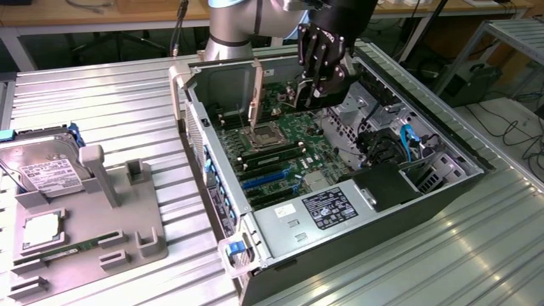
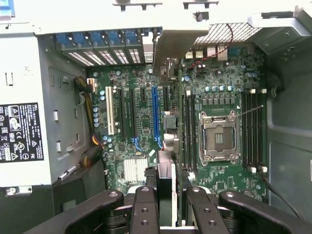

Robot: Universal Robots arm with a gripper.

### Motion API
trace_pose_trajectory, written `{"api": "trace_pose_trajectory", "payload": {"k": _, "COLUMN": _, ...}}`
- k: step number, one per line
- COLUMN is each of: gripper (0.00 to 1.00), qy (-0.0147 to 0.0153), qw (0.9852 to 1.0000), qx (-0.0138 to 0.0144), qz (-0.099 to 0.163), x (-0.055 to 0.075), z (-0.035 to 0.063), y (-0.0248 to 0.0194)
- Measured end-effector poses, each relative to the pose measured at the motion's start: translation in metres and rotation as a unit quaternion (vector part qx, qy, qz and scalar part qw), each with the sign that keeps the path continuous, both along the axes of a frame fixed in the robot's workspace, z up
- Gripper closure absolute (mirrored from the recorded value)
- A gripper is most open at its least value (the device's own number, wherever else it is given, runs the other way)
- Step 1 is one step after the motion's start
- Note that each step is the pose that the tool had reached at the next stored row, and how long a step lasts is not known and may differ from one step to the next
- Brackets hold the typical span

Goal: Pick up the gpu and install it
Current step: 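Insert the gpu into the slot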

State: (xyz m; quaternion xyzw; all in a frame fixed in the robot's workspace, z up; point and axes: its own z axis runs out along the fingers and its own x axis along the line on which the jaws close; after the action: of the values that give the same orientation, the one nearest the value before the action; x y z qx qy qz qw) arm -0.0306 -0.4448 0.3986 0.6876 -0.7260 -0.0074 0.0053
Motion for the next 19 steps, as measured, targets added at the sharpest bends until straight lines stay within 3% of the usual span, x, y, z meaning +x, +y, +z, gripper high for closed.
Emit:
{"api": "trace_pose_trajectory", "payload": {"k": 9, "gripper": 0.72, "qy": 0.0, "qw": 1.0, "qx": 0.001, "qz": 0.0, "x": 0.0, "z": -0.0044, "y": 0.0}}
{"api": "trace_pose_trajectory", "payload": {"k": 12, "gripper": 0.72, "qy": 0.0, "qw": 1.0, "qx": 0.009, "qz": 0.0, "x": -0.001, "z": -0.0063, "y": 0.0}}
{"api": "trace_pose_trajectory", "payload": {"k": 15, "gripper": 0.72, "qy": 0.0, "qw": 0.9999, "qx": 0.0146, "qz": 0.001, "x": -0.002, "z": -0.0099, "y": -0.0001}}
{"api": "trace_pose_trajectory", "payload": {"k": 19, "gripper": 0.72, "qy": 0.0, "qw": 0.9999, "qx": 0.0168, "qz": 0.001, "x": -0.005, "z": -0.0118, "y": -0.0002}}
